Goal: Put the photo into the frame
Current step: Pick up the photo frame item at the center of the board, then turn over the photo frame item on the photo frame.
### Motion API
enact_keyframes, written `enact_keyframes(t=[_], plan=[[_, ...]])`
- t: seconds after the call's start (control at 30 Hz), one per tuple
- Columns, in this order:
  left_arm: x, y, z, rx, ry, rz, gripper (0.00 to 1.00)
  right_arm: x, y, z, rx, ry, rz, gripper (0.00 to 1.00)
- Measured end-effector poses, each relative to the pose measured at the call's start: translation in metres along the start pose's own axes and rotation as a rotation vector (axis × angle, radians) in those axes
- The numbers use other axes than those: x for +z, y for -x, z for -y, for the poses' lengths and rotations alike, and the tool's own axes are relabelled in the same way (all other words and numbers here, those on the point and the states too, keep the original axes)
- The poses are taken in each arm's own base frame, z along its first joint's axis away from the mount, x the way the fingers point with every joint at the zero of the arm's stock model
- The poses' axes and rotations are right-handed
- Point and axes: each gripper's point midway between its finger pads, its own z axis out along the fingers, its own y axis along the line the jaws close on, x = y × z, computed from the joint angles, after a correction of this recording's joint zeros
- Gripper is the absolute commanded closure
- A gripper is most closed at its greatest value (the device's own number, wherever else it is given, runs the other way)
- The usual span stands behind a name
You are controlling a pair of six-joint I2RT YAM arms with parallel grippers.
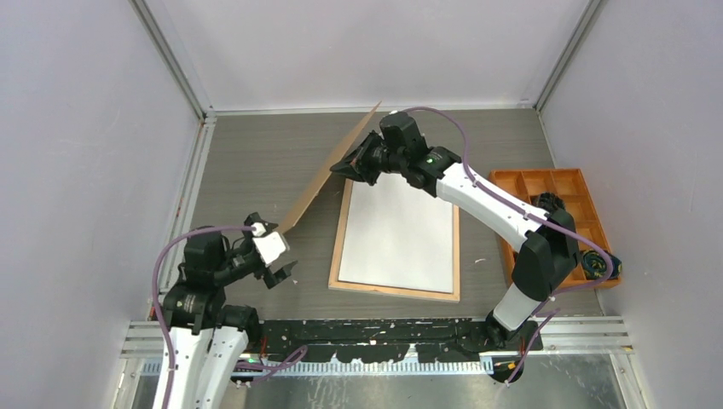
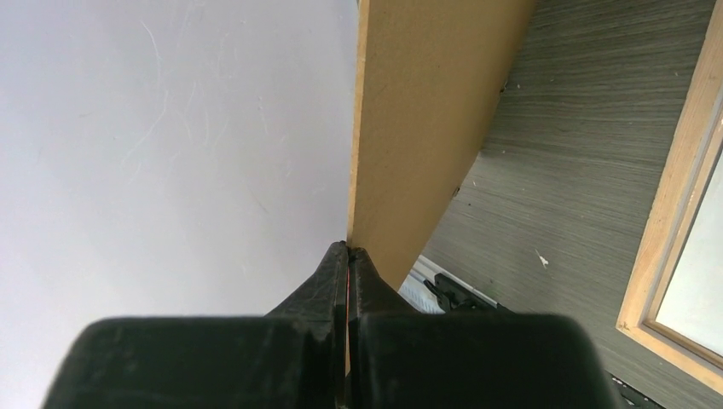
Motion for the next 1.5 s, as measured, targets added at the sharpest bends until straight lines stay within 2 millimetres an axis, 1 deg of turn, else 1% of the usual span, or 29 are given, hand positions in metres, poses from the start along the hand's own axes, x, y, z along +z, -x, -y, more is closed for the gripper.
enact_keyframes(t=[0.07, 0.13, 0.27, 0.37, 0.4, 0.47, 0.53, 0.6, 0.63, 0.67, 0.7, 0.73, 0.77, 0.83, 0.9, 0.97, 1.0, 1.03, 1.07, 1.13, 1.23, 1.3, 1.33, 1.43, 1.5], plan=[[0.01, -0.001, -0.007, -0.032, 0.01, 0.016, 0.01, 0.0, -0.001, 0.0, 0.004, -0.002, 0.001, 0.99], [0.021, -0.002, -0.016, -0.059, 0.015, 0.034, 0.06, 0.001, -0.002, 0.001, 0.009, -0.004, 0.003, 0.99], [0.038, -0.007, -0.029, -0.081, 0.022, 0.045, 0.32, 0.001, -0.001, 0.001, 0.012, -0.007, 0.01, 0.99], [0.046, -0.006, -0.037, -0.076, 0.026, 0.051, 0.65, 0.001, -0.001, 0.001, 0.012, -0.01, 0.013, 0.99], [0.048, -0.005, -0.04, -0.075, 0.031, 0.054, 0.74, 0.001, -0.001, 0.002, 0.011, -0.013, 0.013, 0.95], [0.051, -0.002, -0.047, -0.068, 0.052, 0.07, 0.84, 0.001, 0.001, 0.003, 0.005, -0.024, 0.025, 0.68], [0.052, 0.001, -0.06, -0.027, 0.111, 0.077, 0.88, -0.001, 0.004, 0.004, -0.009, -0.038, 0.035, 0.49], [0.051, 0.006, -0.076, 0.009, 0.183, 0.087, 0.92, -0.005, 0.002, 0.002, -0.042, -0.043, 0.023, 0.28], [0.05, 0.009, -0.081, 0.021, 0.209, 0.092, 0.97, -0.006, -0.001, 0.001, -0.067, -0.044, 0.015, 0.2], [0.049, 0.01, -0.085, 0.03, 0.228, 0.091, 0.99, -0.009, -0.002, 0.001, -0.1, -0.051, 0.008, 0.14], [0.048, 0.01, -0.089, 0.04, 0.245, 0.087, 1.0, -0.013, -0.003, 0.0, -0.144, -0.059, 0.002, 0.07], [0.046, 0.012, -0.093, 0.064, 0.258, 0.082, 1.0, -0.018, -0.003, 0.0, -0.195, -0.073, -0.005, 0.02], [0.045, 0.014, -0.095, 0.088, 0.26, 0.078, 1.0, -0.023, -0.003, -0.001, -0.248, -0.086, -0.008, 0.0], [0.042, 0.024, -0.101, 0.113, 0.258, 0.072, 1.0, -0.039, 0.002, -0.006, -0.379, -0.109, -0.002, 0.0], [0.036, 0.039, -0.109, 0.142, 0.254, 0.068, 1.0, -0.059, 0.01, -0.019, -0.523, -0.103, 0.021, 0.0], [0.03, 0.058, -0.117, 0.188, 0.246, 0.073, 1.0, -0.08, 0.014, -0.032, -0.663, -0.081, 0.049, 0.0], [0.026, 0.067, -0.119, 0.209, 0.24, 0.075, 1.0, -0.095, 0.017, -0.037, -0.76, -0.068, 0.072, 0.0], [0.023, 0.073, -0.121, 0.226, 0.239, 0.078, 1.0, -0.106, 0.018, -0.041, -0.825, -0.06, 0.086, 0.0], [0.02, 0.079, -0.123, 0.248, 0.233, 0.076, 1.0, -0.12, 0.019, -0.044, -0.915, -0.048, 0.103, 0.0], [0.014, 0.093, -0.127, 0.286, 0.225, 0.076, 1.0, -0.141, 0.017, -0.05, -1.071, -0.015, 0.134, 0.0], [0.001, 0.119, -0.134, 0.354, 0.21, 0.083, 1.0, -0.166, 0.01, -0.05, -1.29, 0.021, 0.168, 0.0], [-0.008, 0.135, -0.134, 0.406, 0.192, 0.09, 1.0, -0.175, 0.003, -0.051, -1.403, 0.052, 0.188, 0.01], [-0.013, 0.144, -0.132, 0.435, 0.179, 0.093, 1.0, -0.176, -0.002, -0.054, -1.455, 0.075, 0.193, 0.01], [-0.03, 0.162, -0.123, 0.511, 0.144, 0.107, 1.0, -0.168, -0.017, -0.059, -1.597, 0.112, 0.188, 0.02], [-0.039, 0.167, -0.111, 0.557, 0.109, 0.112, 1.0, -0.157, -0.027, -0.055, -1.671, 0.122, 0.156, 0.01]])
